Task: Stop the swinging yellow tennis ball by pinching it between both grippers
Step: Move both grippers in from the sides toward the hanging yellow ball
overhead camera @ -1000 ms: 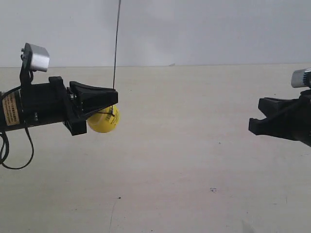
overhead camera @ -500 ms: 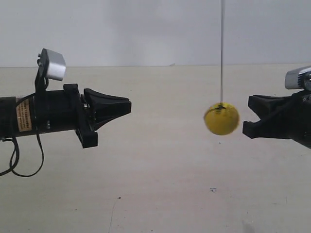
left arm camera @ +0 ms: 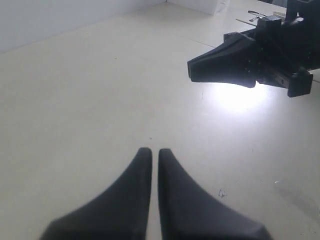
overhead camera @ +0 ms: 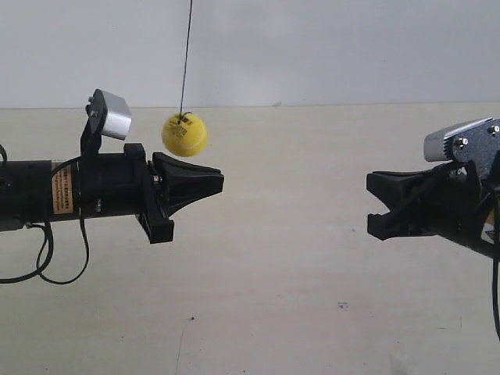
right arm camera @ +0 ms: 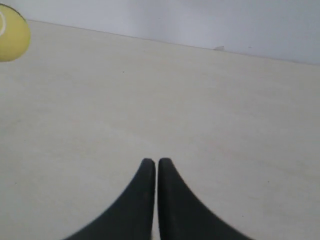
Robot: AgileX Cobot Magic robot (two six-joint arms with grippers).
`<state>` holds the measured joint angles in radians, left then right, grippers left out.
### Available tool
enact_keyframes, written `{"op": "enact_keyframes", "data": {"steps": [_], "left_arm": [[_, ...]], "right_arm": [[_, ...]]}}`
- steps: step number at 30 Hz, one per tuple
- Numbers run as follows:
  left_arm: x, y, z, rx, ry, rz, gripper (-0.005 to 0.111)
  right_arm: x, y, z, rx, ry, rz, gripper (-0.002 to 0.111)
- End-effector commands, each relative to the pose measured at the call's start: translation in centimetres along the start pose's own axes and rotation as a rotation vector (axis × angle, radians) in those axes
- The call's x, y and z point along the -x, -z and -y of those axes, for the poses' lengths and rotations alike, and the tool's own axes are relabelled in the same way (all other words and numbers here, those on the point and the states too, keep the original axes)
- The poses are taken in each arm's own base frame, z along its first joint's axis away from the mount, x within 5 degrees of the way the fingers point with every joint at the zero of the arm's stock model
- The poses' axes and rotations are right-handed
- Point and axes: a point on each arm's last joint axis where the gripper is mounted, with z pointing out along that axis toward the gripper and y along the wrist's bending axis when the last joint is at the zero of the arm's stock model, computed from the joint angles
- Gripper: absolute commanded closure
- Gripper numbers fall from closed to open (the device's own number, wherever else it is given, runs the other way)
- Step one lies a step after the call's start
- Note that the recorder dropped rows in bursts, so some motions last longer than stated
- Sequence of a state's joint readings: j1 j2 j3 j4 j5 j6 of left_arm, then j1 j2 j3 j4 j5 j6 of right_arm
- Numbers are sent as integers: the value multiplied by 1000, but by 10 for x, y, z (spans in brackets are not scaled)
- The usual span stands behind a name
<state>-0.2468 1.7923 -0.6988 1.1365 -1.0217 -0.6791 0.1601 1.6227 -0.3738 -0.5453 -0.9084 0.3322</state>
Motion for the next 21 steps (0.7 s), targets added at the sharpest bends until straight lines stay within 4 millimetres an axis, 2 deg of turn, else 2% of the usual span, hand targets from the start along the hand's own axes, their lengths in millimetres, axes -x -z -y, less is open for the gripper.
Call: {"op": "enact_keyframes", "data": {"steps": [1,13,21], "left_arm": [[1,-2,2,-9,-7,-1,102],[1,-2,2,-11,-7,0,102],[-5,-17,14,-52,-56,-10,102]], "right_arm": [[0,-3,-3,41,12,7,108],[2,-3,-9,112,54,29,108],[1,-2,-11,138,66,26,108]]}}
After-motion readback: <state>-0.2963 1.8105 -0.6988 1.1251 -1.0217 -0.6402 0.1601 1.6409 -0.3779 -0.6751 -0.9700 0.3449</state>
